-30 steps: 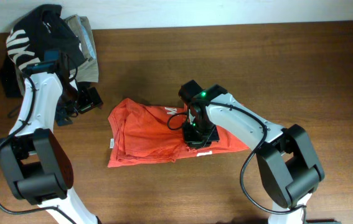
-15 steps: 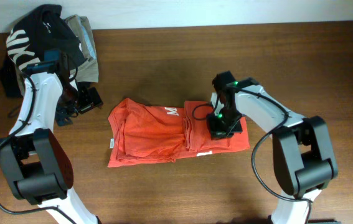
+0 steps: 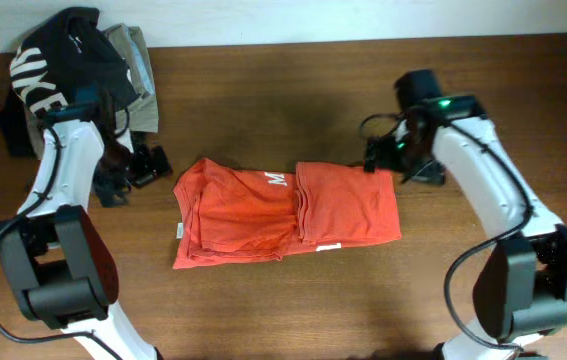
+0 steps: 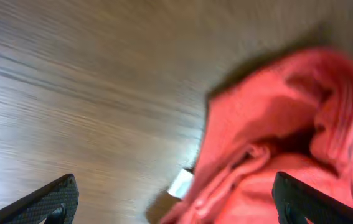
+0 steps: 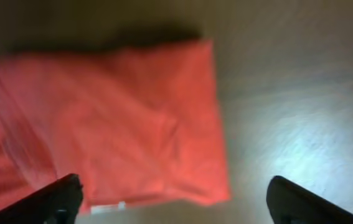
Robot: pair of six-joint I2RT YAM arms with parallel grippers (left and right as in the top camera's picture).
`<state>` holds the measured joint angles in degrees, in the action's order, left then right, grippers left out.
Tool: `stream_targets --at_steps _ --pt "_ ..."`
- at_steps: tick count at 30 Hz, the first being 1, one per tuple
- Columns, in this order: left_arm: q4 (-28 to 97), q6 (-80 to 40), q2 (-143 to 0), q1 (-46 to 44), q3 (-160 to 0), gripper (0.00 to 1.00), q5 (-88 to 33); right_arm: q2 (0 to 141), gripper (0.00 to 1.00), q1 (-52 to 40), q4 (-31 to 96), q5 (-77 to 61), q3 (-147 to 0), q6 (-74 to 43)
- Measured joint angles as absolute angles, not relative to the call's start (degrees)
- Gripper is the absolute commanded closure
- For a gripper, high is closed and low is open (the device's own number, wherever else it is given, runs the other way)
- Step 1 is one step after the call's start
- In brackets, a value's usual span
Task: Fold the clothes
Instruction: 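Release the strip and withdraw the right gripper to the upper right, then grasp the strip's left end with the left gripper and fold it rightward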
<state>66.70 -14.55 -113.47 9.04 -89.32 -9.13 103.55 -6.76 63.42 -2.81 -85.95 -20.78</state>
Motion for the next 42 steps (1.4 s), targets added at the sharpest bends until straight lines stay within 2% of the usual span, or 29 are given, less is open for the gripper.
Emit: stream_targets --at_steps 3,8,14,17,18,20,21,22,23,28,31,35,38,42 --pt "65.7 -12.3 -113.5 7.8 -83.1 0.01 -12.9 103.5 0.01 4.4 61.7 -2.1 -86.0 -20.8" --pt "55.5 -9.0 -113.3 7.4 -73.4 0.01 -22.0 103.5 0.01 14.5 61.8 -3.3 -86.0 -20.5" --pt "49.9 -6.8 -110.8 7.4 -68.3 0.02 -30.2 103.5 0.01 17.5 61.9 -4.1 -86.0 -20.3" --pt "48.3 -6.1 -110.7 5.3 -67.3 0.11 -33.9 103.5 0.01 17.5 61.9 -4.1 -86.0 -20.3" --pt "47.5 -5.7 -110.7 3.9 -67.0 0.19 -34.3 103.5 0.01 17.5 61.9 -4.1 -86.0 -20.3" --pt "46.7 -5.2 -110.7 1.5 -66.6 0.53 -34.5 103.5 0.01 17.5 61.9 -4.1 -86.0 -20.3" --pt "46.2 -5.2 -110.9 0.5 -66.4 0.87 -34.3 103.5 0.01 17.5 61.8 -4.1 -86.0 -20.3" --pt "45.4 -5.1 -111.7 -0.6 -65.8 0.97 -33.6 103.5 0.01 17.5 61.9 -4.1 -86.0 -20.3" --pt "45.2 -5.7 -111.8 -0.7 -65.8 0.99 -32.7 103.5 0.01 17.5 61.9 -4.1 -86.0 -20.3" --pt "47.6 -8.9 -112.3 2.5 -67.4 0.99 -25.8 103.5 0.01 17.5 61.9 -4.1 -86.0 -20.3" --pt "55.4 -10.8 -112.8 6.6 -73.3 0.99 -16.4 103.5 0.01 17.5 61.8 -4.2 -86.0 -20.3" --pt "69.3 -13.5 -113.3 11.0 -91.2 0.99 -5.4 103.5 0.01 17.5 62.0 -4.2 -86.0 -20.3" --pt "77.1 -14.3 -113.2 9.4 -102.1 0.99 -2.2 103.5 0.01 17.5 61.9 -4.3 -86.0 -20.3" --pt "80.3 -14.5 -113.2 2.6 -105.2 0.99 -1.7 103.5 0.01 17.5 61.9 -4.4 -86.0 -20.3"
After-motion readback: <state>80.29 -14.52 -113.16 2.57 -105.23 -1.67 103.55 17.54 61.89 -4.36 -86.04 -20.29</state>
